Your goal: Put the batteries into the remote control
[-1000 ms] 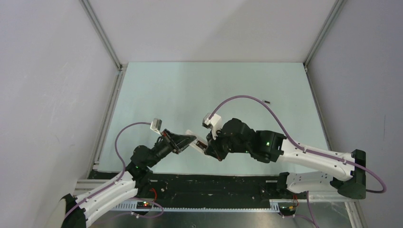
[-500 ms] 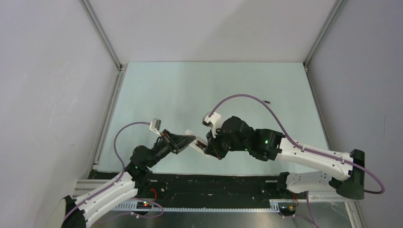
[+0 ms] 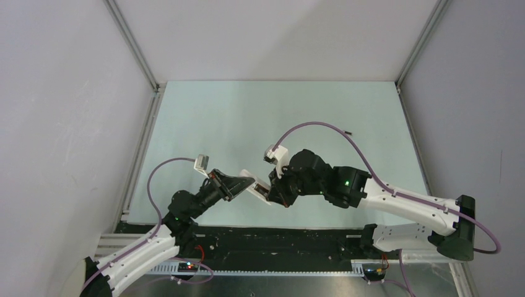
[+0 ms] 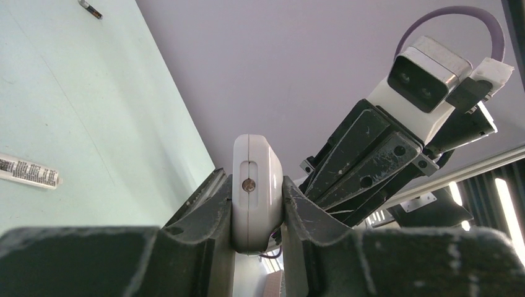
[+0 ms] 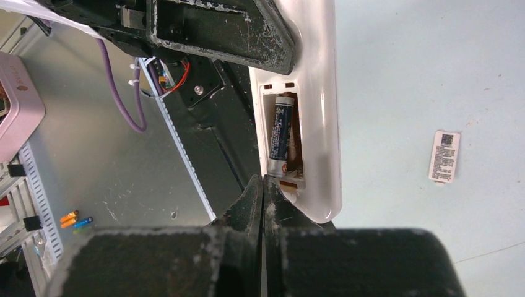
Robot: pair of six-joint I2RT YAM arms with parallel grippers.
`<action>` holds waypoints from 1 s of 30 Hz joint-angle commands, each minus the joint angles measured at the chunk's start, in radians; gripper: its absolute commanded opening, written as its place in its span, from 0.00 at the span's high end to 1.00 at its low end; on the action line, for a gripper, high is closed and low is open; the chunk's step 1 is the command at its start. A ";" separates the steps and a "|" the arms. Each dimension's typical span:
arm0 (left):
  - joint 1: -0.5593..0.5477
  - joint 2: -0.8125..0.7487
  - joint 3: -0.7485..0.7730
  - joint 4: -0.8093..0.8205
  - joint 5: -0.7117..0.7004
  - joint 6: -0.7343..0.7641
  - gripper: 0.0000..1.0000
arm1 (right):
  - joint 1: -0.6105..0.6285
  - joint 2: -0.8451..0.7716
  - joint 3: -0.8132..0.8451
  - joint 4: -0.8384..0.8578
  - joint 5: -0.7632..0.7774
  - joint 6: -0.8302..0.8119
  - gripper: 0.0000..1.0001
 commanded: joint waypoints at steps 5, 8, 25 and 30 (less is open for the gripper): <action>-0.009 -0.020 0.061 0.111 0.146 0.004 1.00 | -0.031 0.019 0.005 0.043 0.046 -0.010 1.00; -0.010 -0.025 0.064 0.122 0.166 0.009 1.00 | -0.039 0.021 0.006 0.039 0.043 -0.011 1.00; -0.018 -0.041 0.084 0.146 0.221 0.047 1.00 | -0.100 0.064 0.006 0.048 -0.033 0.009 1.00; -0.022 -0.035 0.095 0.149 0.235 0.061 1.00 | -0.127 0.087 0.007 0.060 -0.073 0.030 1.00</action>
